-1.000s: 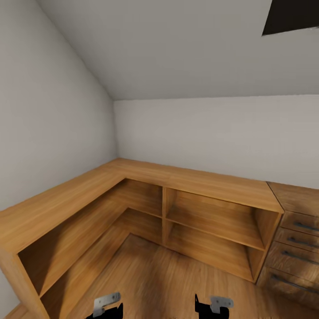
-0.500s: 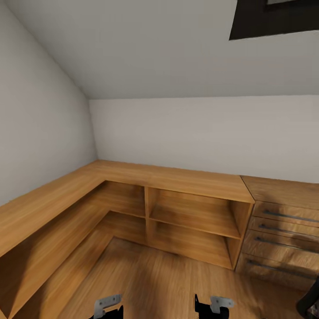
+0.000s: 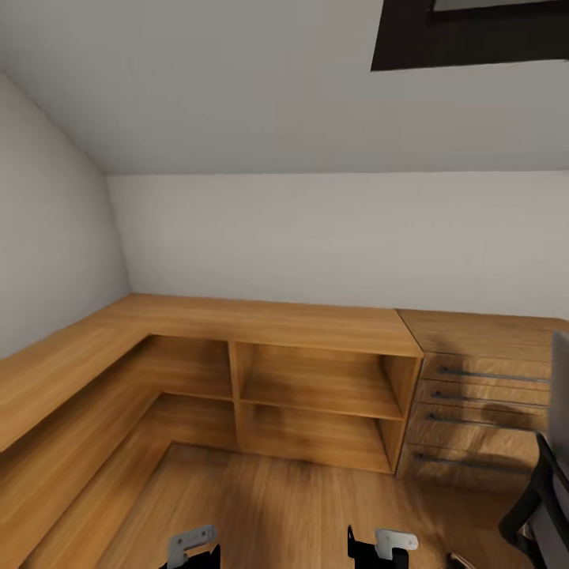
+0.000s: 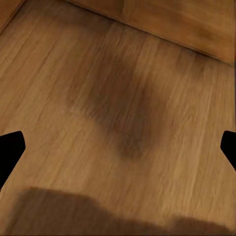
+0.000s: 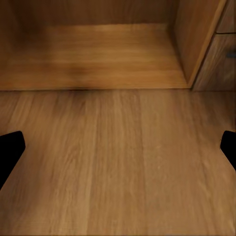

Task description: In the bedroom, organize the workspace by keeping the computer under the desk, ensuring the monitor is on the desk, placing the keyboard on the desk next to the monitor, placing the mouse on the desk next to the keyboard, moving the folder from the swivel chair onto the desk next to the mouse, stacking the notebook on top of the folder with the pen on top of the notebook, and positioning the swivel chair next to the desk.

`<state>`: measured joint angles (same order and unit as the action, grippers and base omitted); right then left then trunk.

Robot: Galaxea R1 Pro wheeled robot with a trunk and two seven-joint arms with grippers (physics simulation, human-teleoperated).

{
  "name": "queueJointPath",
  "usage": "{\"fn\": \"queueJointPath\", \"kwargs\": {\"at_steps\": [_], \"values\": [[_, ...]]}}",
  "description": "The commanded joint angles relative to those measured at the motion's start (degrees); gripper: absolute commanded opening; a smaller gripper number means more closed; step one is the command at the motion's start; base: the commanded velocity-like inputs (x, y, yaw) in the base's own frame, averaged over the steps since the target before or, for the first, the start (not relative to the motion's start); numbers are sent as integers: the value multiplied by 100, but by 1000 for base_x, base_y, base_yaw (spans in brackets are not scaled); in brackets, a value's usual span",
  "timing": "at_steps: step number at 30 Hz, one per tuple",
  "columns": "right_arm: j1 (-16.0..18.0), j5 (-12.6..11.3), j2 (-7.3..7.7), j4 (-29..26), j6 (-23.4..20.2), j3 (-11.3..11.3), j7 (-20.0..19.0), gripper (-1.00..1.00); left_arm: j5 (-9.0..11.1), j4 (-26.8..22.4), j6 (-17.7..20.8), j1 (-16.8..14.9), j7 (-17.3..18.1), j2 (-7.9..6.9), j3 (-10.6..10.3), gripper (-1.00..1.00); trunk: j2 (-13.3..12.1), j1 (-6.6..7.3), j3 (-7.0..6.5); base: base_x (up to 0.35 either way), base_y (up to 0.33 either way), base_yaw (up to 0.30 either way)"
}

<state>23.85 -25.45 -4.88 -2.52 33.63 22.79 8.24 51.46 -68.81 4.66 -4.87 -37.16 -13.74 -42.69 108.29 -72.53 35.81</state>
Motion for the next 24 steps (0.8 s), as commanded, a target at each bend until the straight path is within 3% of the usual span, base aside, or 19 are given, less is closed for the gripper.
{"fn": "queueJointPath", "kwargs": {"at_steps": [1, 11, 24], "values": [[6, -21, -3, 6, 14, 50, 37, 100, 13, -10, 18, -6, -37, -6, -16, 100, 3, -2, 6, 240, 202, -289], [6, -21, -4, 6, 21, 50, 37, 100, 16, -3, 17, -6, -37, -6, -19, 100, 3, -2, 6, 200, 124, -289], [6, -21, -4, 6, 23, 50, 37, 100, 21, 6, 17, -6, -37, 0, -23, 100, 3, -2, 6, 18, 5, -291]]}}
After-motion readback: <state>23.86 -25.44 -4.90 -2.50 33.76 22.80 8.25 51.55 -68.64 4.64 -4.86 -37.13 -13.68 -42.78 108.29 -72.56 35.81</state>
